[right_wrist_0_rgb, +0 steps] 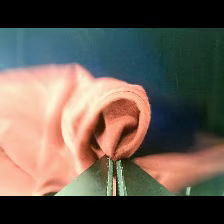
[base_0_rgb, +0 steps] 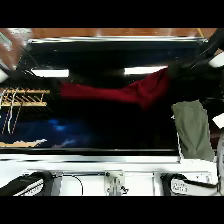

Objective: Fold the shirts.

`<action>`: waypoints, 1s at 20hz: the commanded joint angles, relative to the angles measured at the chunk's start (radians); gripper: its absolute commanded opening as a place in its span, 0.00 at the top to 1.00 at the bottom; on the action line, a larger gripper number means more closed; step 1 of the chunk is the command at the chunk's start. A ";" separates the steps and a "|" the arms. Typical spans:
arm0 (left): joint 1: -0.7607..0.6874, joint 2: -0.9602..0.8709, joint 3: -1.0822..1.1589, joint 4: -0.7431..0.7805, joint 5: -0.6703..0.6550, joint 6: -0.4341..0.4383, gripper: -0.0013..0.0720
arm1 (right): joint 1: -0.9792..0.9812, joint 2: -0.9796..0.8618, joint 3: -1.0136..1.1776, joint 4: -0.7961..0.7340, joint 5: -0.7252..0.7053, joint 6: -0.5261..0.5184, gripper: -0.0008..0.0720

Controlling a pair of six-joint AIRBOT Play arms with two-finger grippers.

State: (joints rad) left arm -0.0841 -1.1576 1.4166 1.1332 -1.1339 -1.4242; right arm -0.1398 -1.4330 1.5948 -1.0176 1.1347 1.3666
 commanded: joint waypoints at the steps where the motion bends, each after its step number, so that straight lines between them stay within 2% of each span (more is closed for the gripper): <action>1: 0.001 0.146 0.387 0.073 0.143 0.000 0.94 | 0.000 0.268 0.198 0.021 -0.034 -0.009 0.89; 3: 0.001 0.228 0.560 0.077 0.249 0.000 0.95 | 0.000 0.424 0.270 0.018 -0.133 0.006 0.89; 6: 0.001 0.344 0.631 0.092 0.313 -0.001 0.95 | 0.000 0.632 0.282 -0.055 -0.245 0.073 0.89; 9: 0.001 0.428 0.625 0.190 0.165 -0.014 0.95 | 0.000 0.760 0.281 -0.219 -0.174 0.156 0.89; 12: 0.001 0.450 0.624 0.341 -0.053 -0.099 0.95 | 0.000 0.824 0.281 -0.376 -0.022 0.215 0.89; 17: 0.001 0.457 0.623 0.305 -0.092 -0.081 0.95 | 0.000 0.866 0.281 -0.377 0.016 0.188 0.89; 20: 0.001 0.457 0.590 0.309 -0.263 -0.081 0.95 | 0.000 0.855 0.281 -0.417 0.071 0.142 0.89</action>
State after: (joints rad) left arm -0.0841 -0.7052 2.0281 1.4345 -1.2541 -1.5043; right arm -0.1398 -0.5816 1.8751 -1.3891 1.1492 1.5364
